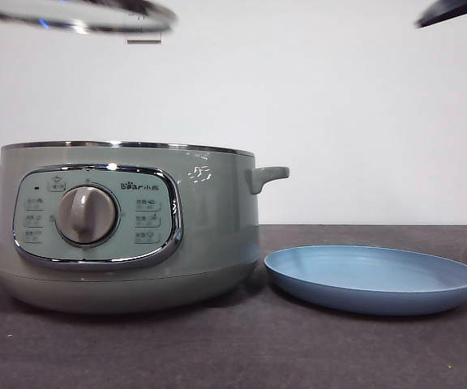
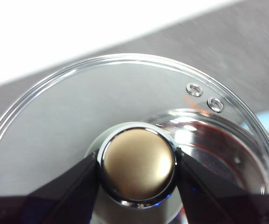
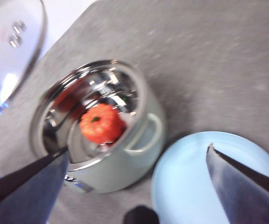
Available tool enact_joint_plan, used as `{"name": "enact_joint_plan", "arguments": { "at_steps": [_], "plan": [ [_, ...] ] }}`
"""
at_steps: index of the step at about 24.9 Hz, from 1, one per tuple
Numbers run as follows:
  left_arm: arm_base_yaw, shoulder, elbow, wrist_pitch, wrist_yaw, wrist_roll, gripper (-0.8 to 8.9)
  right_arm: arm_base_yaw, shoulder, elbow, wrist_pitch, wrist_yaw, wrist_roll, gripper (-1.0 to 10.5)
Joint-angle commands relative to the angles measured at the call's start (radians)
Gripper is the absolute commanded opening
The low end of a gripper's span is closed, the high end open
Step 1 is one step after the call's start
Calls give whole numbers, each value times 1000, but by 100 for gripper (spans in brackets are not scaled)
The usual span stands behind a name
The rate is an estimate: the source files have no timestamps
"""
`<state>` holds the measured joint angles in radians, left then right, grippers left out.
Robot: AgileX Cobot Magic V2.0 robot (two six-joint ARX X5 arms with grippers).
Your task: Take the pumpkin out from the steamer,put the pumpkin in the blue plate,close the lid
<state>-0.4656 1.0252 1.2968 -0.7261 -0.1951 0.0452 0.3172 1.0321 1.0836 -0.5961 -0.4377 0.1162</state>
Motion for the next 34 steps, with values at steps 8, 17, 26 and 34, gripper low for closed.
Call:
{"name": "enact_joint_plan", "arguments": {
  "at_steps": [8,17,26,34],
  "plan": [
    [0,-199,18,-28,-264,36,-9,224,363,305,-63,51,-34,574],
    [0,-261,18,-84,-332,38,-9,386,753,770,-359,215,-109,635],
    [0,-261,18,-92,-330,38,-9,511,1010,887,-333,369,-198,631],
    [0,-261,18,-109,-330,38,-9,510,1162,887,-301,367,-206,630]
  ]
}}
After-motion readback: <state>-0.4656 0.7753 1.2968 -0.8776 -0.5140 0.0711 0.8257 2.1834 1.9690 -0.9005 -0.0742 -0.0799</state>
